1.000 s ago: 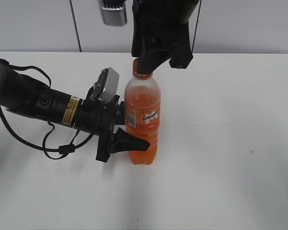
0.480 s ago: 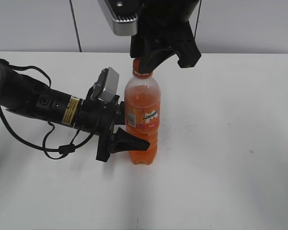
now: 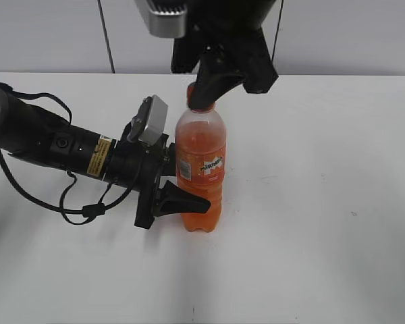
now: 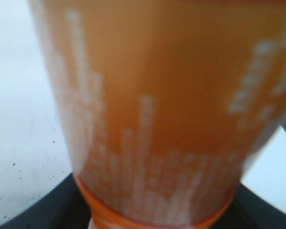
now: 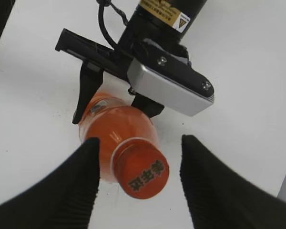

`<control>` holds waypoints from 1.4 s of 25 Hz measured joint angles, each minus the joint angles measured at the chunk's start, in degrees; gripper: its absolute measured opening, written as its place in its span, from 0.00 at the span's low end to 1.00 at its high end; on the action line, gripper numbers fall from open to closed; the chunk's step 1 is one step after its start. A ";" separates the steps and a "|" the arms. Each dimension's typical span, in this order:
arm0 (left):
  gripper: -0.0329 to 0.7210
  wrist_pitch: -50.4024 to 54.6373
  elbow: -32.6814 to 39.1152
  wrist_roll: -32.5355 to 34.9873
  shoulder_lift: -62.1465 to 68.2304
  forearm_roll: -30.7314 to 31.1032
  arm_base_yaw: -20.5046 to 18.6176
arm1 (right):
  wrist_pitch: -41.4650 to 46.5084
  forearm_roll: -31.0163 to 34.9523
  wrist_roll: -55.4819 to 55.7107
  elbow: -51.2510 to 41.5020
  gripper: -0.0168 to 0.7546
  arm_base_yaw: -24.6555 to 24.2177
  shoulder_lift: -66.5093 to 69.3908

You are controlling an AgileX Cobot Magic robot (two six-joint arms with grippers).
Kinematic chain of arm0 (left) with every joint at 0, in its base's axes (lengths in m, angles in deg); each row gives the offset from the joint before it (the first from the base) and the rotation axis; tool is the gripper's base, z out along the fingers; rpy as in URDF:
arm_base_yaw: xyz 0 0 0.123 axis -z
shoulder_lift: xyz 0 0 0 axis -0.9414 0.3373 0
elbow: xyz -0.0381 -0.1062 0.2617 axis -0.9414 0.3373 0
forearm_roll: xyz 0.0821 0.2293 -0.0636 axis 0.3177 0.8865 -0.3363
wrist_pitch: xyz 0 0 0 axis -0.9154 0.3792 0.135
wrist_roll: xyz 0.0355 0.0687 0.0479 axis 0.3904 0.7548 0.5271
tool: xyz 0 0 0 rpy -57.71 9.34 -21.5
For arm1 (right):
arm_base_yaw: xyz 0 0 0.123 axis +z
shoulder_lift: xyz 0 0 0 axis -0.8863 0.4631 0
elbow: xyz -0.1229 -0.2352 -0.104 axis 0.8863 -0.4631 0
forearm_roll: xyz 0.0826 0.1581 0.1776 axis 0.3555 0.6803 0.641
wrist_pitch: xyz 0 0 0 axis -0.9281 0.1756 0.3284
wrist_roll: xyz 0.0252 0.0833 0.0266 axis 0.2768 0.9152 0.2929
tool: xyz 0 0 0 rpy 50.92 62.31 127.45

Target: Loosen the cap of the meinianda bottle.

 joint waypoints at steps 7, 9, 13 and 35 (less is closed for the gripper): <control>0.58 0.00 0.00 0.00 0.00 0.00 0.00 | 0.00 1.08 20.67 -0.05 0.61 0.00 -3.66; 0.58 0.00 0.00 0.00 0.00 0.00 0.00 | 0.00 1.01 33.86 -0.05 0.61 0.00 -3.79; 0.58 -0.04 0.00 0.00 0.00 0.00 0.00 | 0.00 -1.06 60.55 -0.05 0.62 0.00 -3.83; 0.58 -0.04 0.00 0.05 0.00 0.00 0.00 | 0.00 -3.83 79.71 -0.05 0.58 0.00 1.16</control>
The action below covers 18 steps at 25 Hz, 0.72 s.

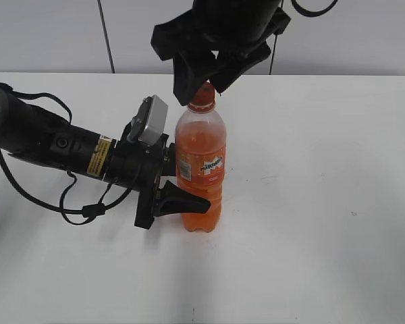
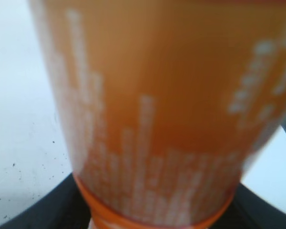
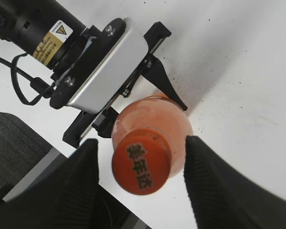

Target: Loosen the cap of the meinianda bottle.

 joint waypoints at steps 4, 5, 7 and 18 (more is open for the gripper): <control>0.58 0.00 0.00 0.04 0.00 0.00 0.00 | 0.00 0.00 0.00 0.00 0.54 0.00 0.40; 0.58 0.00 0.00 0.04 0.00 0.00 0.00 | 0.00 0.00 0.00 0.00 0.52 0.00 0.40; 0.58 0.00 0.00 0.04 0.00 0.00 0.00 | 0.00 0.05 0.00 0.00 0.45 0.00 0.40; 0.58 -0.02 0.00 0.09 0.00 0.04 0.00 | 0.00 0.30 -15.20 0.00 0.38 0.00 0.40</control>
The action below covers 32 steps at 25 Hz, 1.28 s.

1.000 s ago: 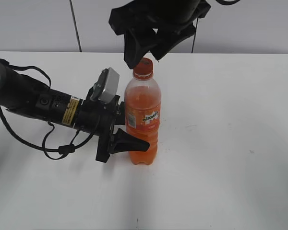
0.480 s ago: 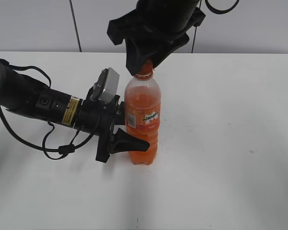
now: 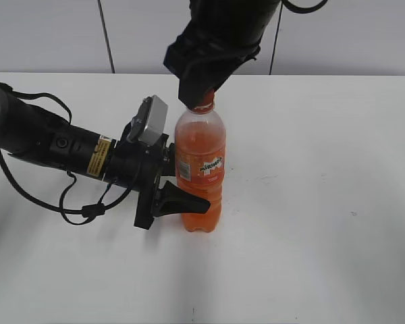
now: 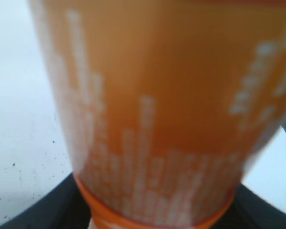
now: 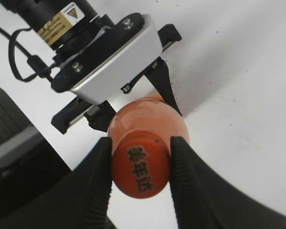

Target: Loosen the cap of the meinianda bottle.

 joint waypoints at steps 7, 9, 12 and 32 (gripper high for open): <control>0.58 -0.10 0.00 0.12 0.00 0.14 0.00 | 0.35 0.46 -40.54 0.00 0.38 0.00 0.00; 0.58 -0.10 0.00 0.19 0.00 0.14 0.00 | 0.46 0.52 -51.66 0.00 0.38 0.00 0.00; 0.58 -0.10 0.00 0.19 0.00 0.14 0.00 | 0.66 0.58 -66.50 0.00 0.38 0.00 0.00; 0.58 -0.60 0.00 0.76 0.00 0.89 0.00 | 1.13 2.66 -73.74 -0.53 0.38 -0.19 -0.70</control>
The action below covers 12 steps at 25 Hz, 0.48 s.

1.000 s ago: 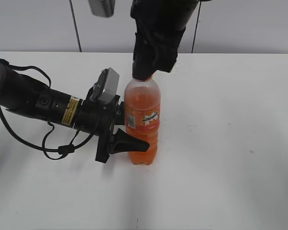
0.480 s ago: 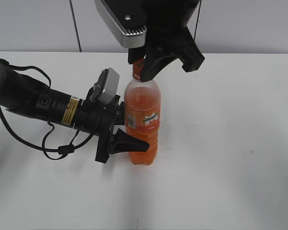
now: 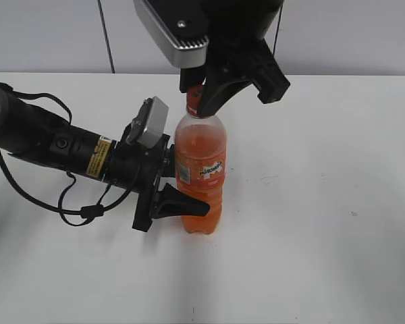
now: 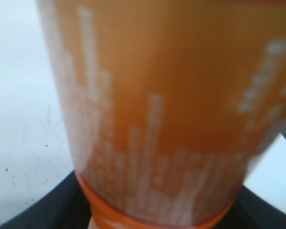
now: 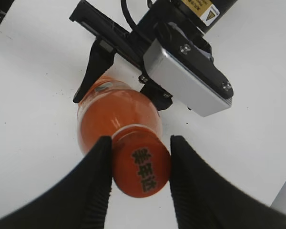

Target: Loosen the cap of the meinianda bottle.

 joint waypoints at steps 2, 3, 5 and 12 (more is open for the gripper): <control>0.58 -0.05 0.00 0.00 0.00 0.05 0.00 | 0.00 0.00 0.00 0.00 0.38 0.00 0.00; 0.58 -0.05 0.00 0.00 0.00 0.05 0.00 | 0.00 0.00 0.00 -0.04 0.38 0.00 0.00; 0.58 -0.05 0.00 0.00 0.00 0.11 0.00 | 0.00 0.01 0.07 -0.04 0.39 0.00 0.00; 0.58 0.23 0.00 -0.68 0.00 -0.21 0.00 | -0.66 1.75 3.43 0.12 0.62 0.00 -1.22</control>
